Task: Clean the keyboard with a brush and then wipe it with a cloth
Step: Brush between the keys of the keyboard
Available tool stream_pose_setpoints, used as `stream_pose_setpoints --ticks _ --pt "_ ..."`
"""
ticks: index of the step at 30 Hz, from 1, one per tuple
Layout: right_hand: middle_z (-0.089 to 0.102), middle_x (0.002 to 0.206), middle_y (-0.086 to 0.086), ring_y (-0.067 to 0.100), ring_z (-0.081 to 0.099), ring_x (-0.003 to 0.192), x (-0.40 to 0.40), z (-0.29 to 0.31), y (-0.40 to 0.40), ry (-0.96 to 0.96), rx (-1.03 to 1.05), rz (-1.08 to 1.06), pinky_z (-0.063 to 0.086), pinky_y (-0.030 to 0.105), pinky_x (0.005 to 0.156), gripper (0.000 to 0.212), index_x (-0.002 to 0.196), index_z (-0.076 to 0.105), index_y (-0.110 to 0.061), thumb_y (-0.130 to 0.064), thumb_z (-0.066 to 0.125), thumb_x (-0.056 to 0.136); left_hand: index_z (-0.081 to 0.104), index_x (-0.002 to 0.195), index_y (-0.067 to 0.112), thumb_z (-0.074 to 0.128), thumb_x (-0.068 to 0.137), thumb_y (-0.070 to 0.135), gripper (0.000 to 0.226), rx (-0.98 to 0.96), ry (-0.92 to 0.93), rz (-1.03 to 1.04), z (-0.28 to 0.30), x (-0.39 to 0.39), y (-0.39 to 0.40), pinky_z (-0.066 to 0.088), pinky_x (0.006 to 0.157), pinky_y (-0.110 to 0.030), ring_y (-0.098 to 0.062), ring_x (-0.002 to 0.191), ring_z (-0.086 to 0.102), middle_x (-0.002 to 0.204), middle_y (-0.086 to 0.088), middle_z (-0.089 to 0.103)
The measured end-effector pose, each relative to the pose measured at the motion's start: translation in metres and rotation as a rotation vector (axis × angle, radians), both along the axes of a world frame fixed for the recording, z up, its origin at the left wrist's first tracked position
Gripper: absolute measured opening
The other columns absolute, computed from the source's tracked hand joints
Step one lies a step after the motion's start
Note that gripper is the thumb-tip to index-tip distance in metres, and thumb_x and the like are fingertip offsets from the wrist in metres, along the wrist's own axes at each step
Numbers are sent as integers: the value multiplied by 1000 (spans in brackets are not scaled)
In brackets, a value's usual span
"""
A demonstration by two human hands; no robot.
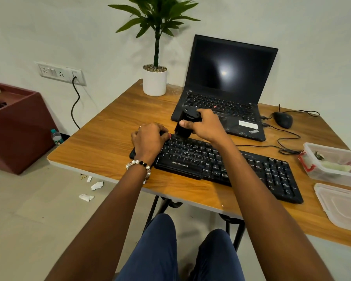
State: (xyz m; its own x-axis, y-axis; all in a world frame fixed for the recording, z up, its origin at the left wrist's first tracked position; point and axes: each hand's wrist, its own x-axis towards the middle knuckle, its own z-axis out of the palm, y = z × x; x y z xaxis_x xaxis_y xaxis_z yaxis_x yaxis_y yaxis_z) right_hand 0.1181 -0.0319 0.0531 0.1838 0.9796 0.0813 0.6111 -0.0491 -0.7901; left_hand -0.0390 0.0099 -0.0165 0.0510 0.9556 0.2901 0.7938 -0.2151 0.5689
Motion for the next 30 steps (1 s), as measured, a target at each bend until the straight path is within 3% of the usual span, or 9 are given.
stream_pose_setpoints --ticks 3,5,7,11,12,18,22,25,30 --pt "61 108 7 25 59 105 12 4 -3 -154 -81 -79 51 36 87 40 110 57 -9 -31 75 83 73 100 33 67 86 41 17 3 1 -4 0 0 0 31 95 -43 -17 113 54 108 9 70" --pt "57 114 12 28 55 107 17 15 -5 -405 -132 -130 46 36 84 49 117 53 -5 -35 74 83 73 100 33 67 86 42 18 5 1 -7 -1 -1 0 31 95 -44 -17 112 54 107 9 70" --pt "57 113 13 30 55 106 18 22 -7 -479 -102 -170 46 37 83 50 116 53 -5 -35 74 83 73 100 33 67 86 42 18 4 -4 -13 0 -1 -1 31 96 -45 -17 113 54 108 9 70" --pt "67 100 5 24 63 101 17 14 -12 81 -4 -70 54 45 89 31 104 63 -8 -26 76 82 73 101 32 66 87 40 18 0 -19 -16 1 0 -3 30 97 -44 -17 113 53 109 10 69" --pt "69 102 5 24 64 101 16 9 -13 132 4 -56 54 44 89 29 105 64 -10 -25 75 83 73 102 32 66 87 40 18 1 -16 -17 2 0 -3 30 97 -44 -17 114 53 110 10 69" --pt "60 104 1 16 54 98 20 -3 -16 -135 -17 -51 42 23 78 39 118 59 -11 -25 74 84 73 103 32 65 88 41 19 14 -8 -13 2 -1 -7 30 97 -44 -17 116 51 110 9 69" --pt "68 101 2 21 64 100 25 9 -14 126 -32 -8 52 31 79 27 104 62 -11 -25 73 84 72 103 32 65 88 41 20 22 -8 -10 1 -1 -7 30 96 -44 -17 117 49 110 9 68" --pt "63 99 0 14 57 92 16 8 -12 -70 65 -82 43 22 71 32 110 59 -10 -28 72 86 73 103 31 65 88 41 20 21 -11 -9 1 0 -7 30 95 -44 -17 117 49 111 8 68" --pt "64 111 6 22 58 104 16 -2 -12 -114 -3 -62 46 30 83 39 117 59 -10 -29 73 85 72 103 32 65 87 42 20 18 -3 0 0 0 -6 31 95 -44 -17 117 50 110 8 68"
